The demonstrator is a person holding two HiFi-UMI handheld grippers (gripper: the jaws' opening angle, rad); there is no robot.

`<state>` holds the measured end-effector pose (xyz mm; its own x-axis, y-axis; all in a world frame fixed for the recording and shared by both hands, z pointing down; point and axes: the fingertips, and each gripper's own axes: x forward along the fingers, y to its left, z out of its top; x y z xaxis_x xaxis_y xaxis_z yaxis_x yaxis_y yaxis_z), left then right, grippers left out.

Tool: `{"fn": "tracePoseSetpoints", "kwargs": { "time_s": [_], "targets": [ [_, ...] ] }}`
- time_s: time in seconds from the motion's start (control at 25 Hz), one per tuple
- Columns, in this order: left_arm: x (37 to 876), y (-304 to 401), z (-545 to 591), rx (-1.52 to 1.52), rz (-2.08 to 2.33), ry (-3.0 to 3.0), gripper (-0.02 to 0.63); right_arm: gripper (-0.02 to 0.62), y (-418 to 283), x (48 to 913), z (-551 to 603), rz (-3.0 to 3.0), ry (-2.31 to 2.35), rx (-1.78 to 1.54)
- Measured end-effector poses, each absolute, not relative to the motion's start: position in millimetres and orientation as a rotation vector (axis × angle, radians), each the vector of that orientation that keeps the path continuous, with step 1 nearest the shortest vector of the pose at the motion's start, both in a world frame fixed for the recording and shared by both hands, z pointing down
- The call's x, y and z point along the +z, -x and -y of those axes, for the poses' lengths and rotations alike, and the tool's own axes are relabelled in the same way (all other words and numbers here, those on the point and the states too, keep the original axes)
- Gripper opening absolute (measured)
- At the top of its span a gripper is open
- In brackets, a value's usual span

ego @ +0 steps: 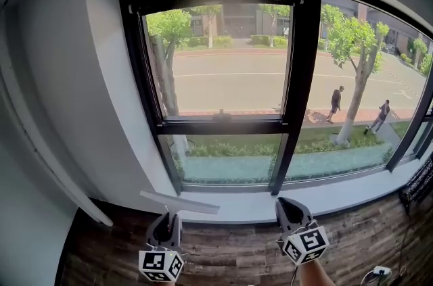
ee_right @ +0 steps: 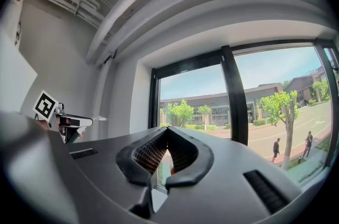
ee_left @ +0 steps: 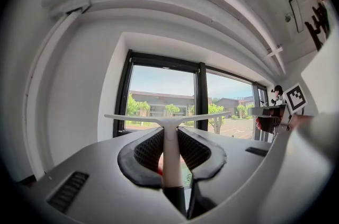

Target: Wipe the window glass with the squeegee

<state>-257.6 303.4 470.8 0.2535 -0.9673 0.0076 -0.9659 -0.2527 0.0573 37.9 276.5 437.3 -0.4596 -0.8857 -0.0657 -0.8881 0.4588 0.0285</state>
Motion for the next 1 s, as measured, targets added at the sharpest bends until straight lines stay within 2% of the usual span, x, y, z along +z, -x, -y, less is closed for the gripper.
{"fn": "tracePoseSetpoints", "kwargs": {
  "time_s": [0.56,1.0],
  "targets": [
    [473,200,-299,-0.039,1.948,-2.402,0.091,0.011,-84,454,-251,-2.7,1.481,0.008],
    [478,194,-229,-0.074,1.902,-2.418,0.091,0.011,-99,462,-199,-2.698,1.551,0.009]
  ]
}}
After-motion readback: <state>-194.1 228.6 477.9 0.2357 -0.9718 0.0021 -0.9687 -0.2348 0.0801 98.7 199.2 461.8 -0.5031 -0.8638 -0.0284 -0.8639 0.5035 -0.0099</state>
